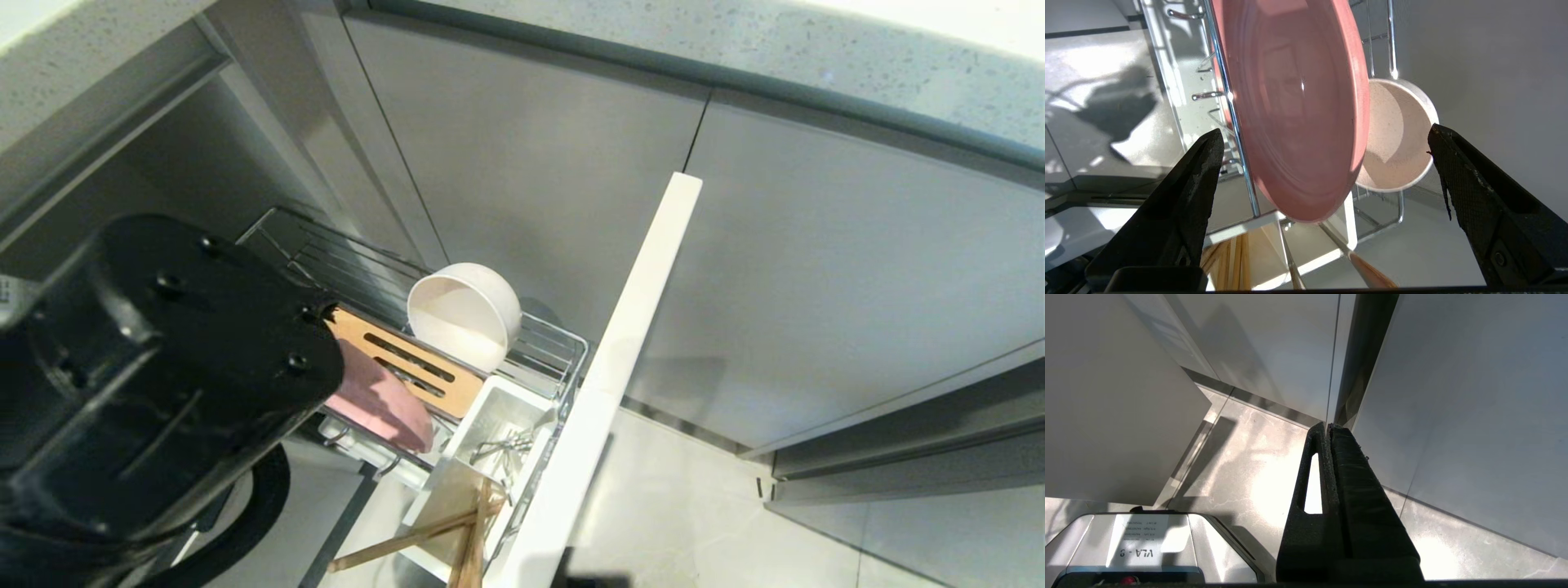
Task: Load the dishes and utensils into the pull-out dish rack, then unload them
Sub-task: Take the plate out of the cupboard
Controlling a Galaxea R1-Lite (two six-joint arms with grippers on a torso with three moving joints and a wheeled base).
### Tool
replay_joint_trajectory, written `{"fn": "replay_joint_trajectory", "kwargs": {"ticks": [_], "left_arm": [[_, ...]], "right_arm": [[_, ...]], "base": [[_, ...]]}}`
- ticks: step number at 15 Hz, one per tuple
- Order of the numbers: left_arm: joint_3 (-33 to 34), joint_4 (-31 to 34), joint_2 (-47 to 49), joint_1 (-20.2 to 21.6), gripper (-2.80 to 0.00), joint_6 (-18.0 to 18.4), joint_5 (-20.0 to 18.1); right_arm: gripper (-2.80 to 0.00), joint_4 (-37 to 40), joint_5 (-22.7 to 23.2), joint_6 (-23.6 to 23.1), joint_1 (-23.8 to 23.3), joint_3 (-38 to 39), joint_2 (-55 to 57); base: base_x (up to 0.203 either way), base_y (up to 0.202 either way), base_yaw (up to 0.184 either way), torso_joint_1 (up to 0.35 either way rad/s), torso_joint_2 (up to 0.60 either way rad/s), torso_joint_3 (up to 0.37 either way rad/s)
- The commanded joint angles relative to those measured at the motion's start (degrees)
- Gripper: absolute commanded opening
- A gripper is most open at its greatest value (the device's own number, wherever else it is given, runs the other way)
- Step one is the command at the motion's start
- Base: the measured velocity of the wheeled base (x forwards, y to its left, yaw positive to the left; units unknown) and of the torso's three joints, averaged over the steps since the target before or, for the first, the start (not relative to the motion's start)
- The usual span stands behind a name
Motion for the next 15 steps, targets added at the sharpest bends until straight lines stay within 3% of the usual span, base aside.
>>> {"fn": "replay_joint_trajectory", "kwargs": {"ticks": [1, 9, 15], "left_arm": [[-0.5, 0.2, 0.9, 0.9, 0.0, -0.6, 0.3], [-2.1, 0.1, 6.3, 10.6, 0.0, 0.6, -8.6], [-4.1, -0.2, 6.6, 12.5, 0.0, 3.7, -11.6]], "right_arm": [[-2.8, 0.0, 0.0, 0.0, 0.0, 0.1, 0.0], [-2.8, 0.0, 0.0, 0.0, 0.0, 0.1, 0.0], [-2.8, 0.0, 0.0, 0.0, 0.0, 0.1, 0.0]], "base": [[0.0, 0.0, 0.0, 0.0, 0.0, 0.0], [0.0, 0.0, 0.0, 0.0, 0.0, 0.0], [0.0, 0.0, 0.0, 0.0, 0.0, 0.0]]}}
